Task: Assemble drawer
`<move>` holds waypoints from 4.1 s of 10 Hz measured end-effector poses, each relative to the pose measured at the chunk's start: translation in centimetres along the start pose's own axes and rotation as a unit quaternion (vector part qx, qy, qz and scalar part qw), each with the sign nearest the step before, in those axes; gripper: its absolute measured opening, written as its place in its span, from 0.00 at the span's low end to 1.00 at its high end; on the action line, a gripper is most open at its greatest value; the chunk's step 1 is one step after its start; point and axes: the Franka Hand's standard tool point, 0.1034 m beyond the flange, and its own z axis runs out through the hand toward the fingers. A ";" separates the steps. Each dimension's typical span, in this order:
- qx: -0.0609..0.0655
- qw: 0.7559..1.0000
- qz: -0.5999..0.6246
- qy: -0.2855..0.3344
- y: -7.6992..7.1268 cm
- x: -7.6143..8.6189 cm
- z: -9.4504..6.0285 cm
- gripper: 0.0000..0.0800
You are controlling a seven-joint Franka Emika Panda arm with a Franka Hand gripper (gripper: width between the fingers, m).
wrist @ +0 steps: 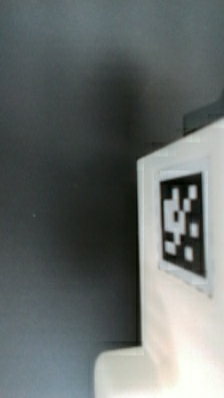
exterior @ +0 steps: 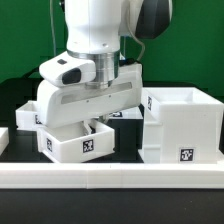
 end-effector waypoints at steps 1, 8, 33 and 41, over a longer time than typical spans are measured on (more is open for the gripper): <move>-0.003 0.999 -0.041 0.001 0.0 0.1 0.0 0.05; -0.021 0.950 -0.313 -0.010 0.6 -0.1 -0.2 0.05; -0.049 0.876 -0.480 -0.015 -0.6 3.8 0.5 0.05; -0.058 0.880 -0.471 -0.005 -1.8 4.7 0.7 0.05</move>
Offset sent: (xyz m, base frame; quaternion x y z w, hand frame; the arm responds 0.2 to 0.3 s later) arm -0.0001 0.0008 0.0107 -0.0039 -0.0132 -0.1985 0.9800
